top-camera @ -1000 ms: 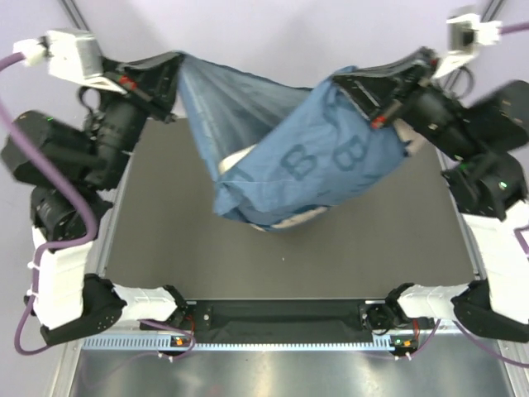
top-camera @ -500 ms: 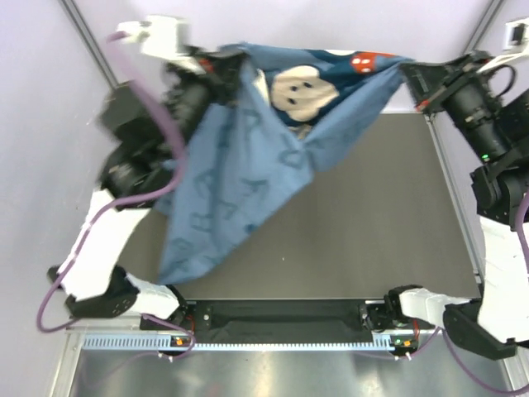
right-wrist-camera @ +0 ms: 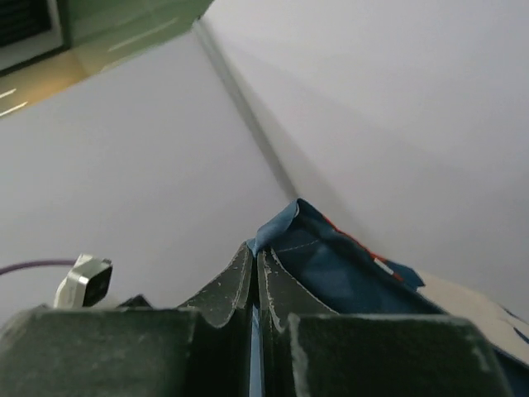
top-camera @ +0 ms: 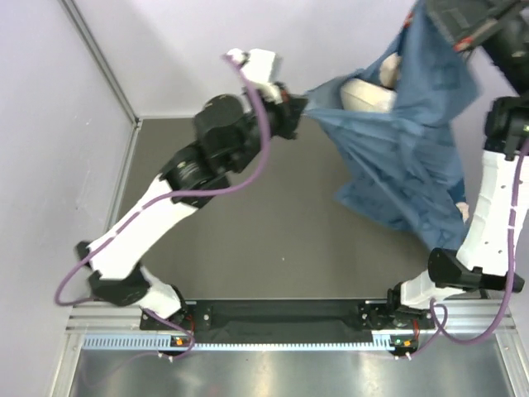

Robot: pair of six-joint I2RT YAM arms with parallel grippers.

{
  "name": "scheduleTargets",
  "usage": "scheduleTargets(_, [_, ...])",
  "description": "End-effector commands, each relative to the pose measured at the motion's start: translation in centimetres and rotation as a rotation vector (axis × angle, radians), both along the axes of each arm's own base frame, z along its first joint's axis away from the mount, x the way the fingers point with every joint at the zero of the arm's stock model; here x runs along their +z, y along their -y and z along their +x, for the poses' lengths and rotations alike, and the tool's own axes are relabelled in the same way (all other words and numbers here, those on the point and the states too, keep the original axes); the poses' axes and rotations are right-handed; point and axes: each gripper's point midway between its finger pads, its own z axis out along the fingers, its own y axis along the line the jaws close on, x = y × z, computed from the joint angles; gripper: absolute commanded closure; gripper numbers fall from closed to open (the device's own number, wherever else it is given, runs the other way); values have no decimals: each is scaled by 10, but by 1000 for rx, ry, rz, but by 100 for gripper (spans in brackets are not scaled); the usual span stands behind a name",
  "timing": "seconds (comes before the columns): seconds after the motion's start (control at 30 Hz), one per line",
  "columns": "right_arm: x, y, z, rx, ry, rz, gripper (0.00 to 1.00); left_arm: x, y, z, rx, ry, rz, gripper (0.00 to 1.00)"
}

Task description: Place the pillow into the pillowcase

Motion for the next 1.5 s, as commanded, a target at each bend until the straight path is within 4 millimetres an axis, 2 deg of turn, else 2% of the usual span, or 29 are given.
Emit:
scheduleTargets(0.0, [-24,-65,-27,227,25,-103,100,-3,-77,1,199,-39,-144,100])
scheduleTargets(0.03, [-38,-76,-21,228,29,-139,100,-14,-80,1,205,-48,-166,100])
scheduleTargets(0.07, [-78,-87,1,242,-78,-152,100,-20,-94,-7,215,-47,-190,100])
scheduleTargets(0.1, [-86,-108,-23,287,-58,-171,100,-76,-91,0,250,-110,-114,100])
scheduleTargets(0.13, [-102,-115,-20,260,-52,-190,100,-91,-96,-1,266,-128,-131,100])
scheduleTargets(0.17, [-149,-143,-18,328,-125,-208,100,-134,-105,-4,291,-167,-79,100])
scheduleTargets(0.23, [-170,-159,-39,358,-120,-202,100,-166,-127,-9,354,-203,-80,95])
scheduleTargets(0.27, [-212,-175,-38,393,-192,-220,100,-186,-134,-10,385,-225,-61,83])
scheduleTargets(0.3, [-218,-199,-62,469,-165,-223,100,-226,-143,-11,423,-264,3,52])
scheduleTargets(0.37, [-247,-223,-71,497,-195,-252,100,-257,-179,-17,555,-306,44,26])
scheduleTargets(0.4, [-259,-246,-87,564,-214,-279,100,-260,-191,-19,597,-311,47,15])
scheduleTargets(0.47, [-258,-265,-101,626,-190,-312,81,-248,-220,-26,686,-294,19,11])
scheduleTargets(0.5, [-271,-277,-107,666,-228,-355,69,-247,-231,-31,715,-299,44,9])
scheduleTargets(0.53, [-259,-279,-113,678,-192,-368,51,-240,-243,-36,739,-295,33,8])
scheduleTargets(0.57, [-258,-280,-115,678,-189,-380,48,-226,-253,-39,772,-286,10,8])
scheduleTargets(0.7, [-245,-256,-119,586,-159,-377,20,-213,-272,-48,814,-293,28,6])
scheduleTargets(0.73, [-252,-252,-114,548,-182,-399,13,-212,-271,-48,810,-291,42,5])
scheduleTargets(0.83, [-259,-238,-106,461,-213,-431,10,-210,-266,-43,814,-292,66,3])
scheduleTargets(0.9, [-265,-236,-99,448,-226,-442,14,-207,-254,-39,776,-295,71,2])
scheduleTargets(0.97, [-270,-241,-96,462,-233,-451,45,-208,-237,-31,728,-291,91,3])
scheduleTargets(1.0, [-277,-249,-90,470,-248,-461,67,-210,-228,-29,696,-300,98,3])
scheduleTargets(1.1, [-278,-268,-79,505,-253,-453,95,-221,-223,-23,718,-320,149,3])
scheduleTargets(1.2, [-291,-298,-64,570,-278,-440,100,-226,-247,-25,824,-340,218,2])
scheduleTargets(1.23, [-288,-307,-66,621,-267,-430,100,-226,-267,-23,901,-350,242,2])
scheduleTargets(1.3, [-308,-337,-56,685,-305,-420,100,-219,-294,-27,972,-368,275,2])
scheduleTargets(1.37, [-308,-361,-60,756,-290,-407,100,-205,-325,-32,1053,-363,237,2])
scheduleTargets(1.4, [-335,-381,-53,783,-347,-425,100,-199,-333,-36,1068,-356,229,2])
scheduleTargets(1.43, [-326,-392,-52,808,-319,-407,100,-190,-344,-42,1085,-342,185,2])
scheduleTargets(1.47, [-332,-406,-57,837,-328,-412,100,-186,-346,-45,1079,-336,172,2])
